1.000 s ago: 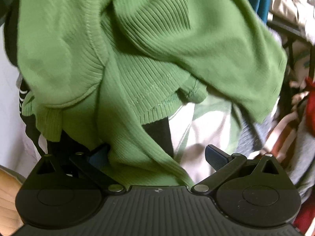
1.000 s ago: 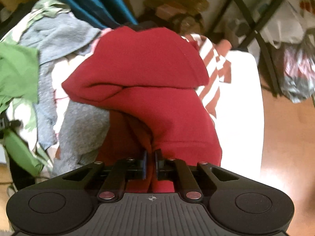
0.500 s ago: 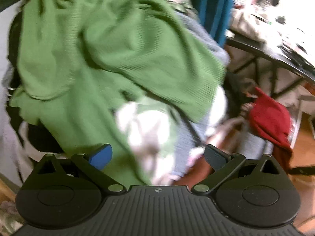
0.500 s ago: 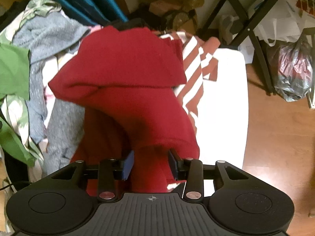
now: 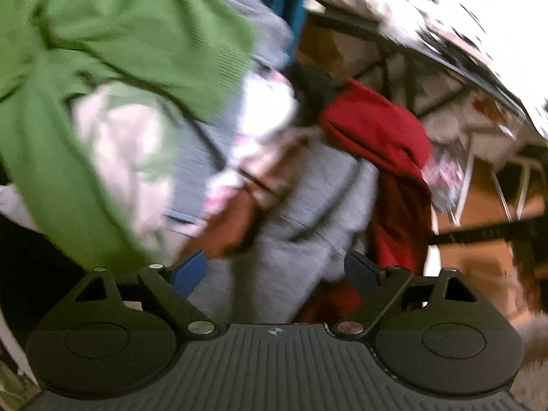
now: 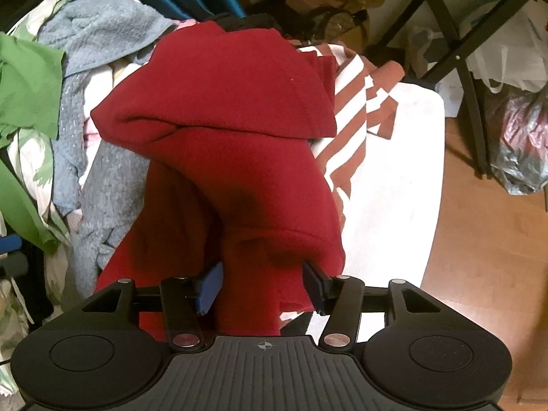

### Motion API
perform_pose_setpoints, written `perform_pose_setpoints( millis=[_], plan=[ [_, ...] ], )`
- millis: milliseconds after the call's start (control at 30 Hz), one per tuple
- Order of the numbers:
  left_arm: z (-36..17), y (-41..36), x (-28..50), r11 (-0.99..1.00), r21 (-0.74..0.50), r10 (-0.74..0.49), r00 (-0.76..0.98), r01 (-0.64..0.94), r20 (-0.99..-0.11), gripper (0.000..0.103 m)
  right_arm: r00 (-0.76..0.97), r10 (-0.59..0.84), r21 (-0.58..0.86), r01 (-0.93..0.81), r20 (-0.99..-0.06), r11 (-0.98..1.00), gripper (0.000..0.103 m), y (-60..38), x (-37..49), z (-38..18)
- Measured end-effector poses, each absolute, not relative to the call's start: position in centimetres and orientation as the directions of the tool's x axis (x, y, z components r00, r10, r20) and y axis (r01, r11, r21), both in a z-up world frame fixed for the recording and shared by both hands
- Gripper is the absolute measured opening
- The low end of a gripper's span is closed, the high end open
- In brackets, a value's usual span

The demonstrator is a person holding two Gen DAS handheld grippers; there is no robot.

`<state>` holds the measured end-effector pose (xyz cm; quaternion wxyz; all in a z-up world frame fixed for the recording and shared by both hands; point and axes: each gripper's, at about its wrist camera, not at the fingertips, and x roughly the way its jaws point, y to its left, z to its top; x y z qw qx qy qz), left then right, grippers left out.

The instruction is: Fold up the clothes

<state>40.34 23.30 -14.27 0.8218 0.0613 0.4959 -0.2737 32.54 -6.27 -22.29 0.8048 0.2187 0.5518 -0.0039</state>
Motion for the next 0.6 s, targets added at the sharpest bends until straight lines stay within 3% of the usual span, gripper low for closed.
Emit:
perform_pose_setpoints(
  millis=[133,267,400,600],
  plan=[
    [-14.4,21.2,40.0,0.812,-0.116,-0.378,0.365,0.571,-0.851,0.089,0.385,0.242,0.35,0.242,-0.891,0.905,0.049,-6.5,32.3,-22.5],
    [-15.4,19.7,41.0,0.777,-0.077,-0.36,0.341,0.625,-0.869,0.081,0.382,0.242,0.348,0.238,-0.892,0.907,0.05,-6.6,32.0,-22.5],
    [-17.6,18.2,42.9,0.759,-0.02,-0.303,0.327,0.651,-0.895,0.081,0.389,0.236,0.348,0.248,-0.89,0.904,0.051,-6.7,31.8,-22.1],
    [-19.3,17.6,43.9,0.745,-0.023,-0.322,0.33,0.667,-0.887,0.081,0.411,0.219,0.346,0.265,-0.885,0.9,0.052,-6.7,31.8,-20.8]
  ],
)
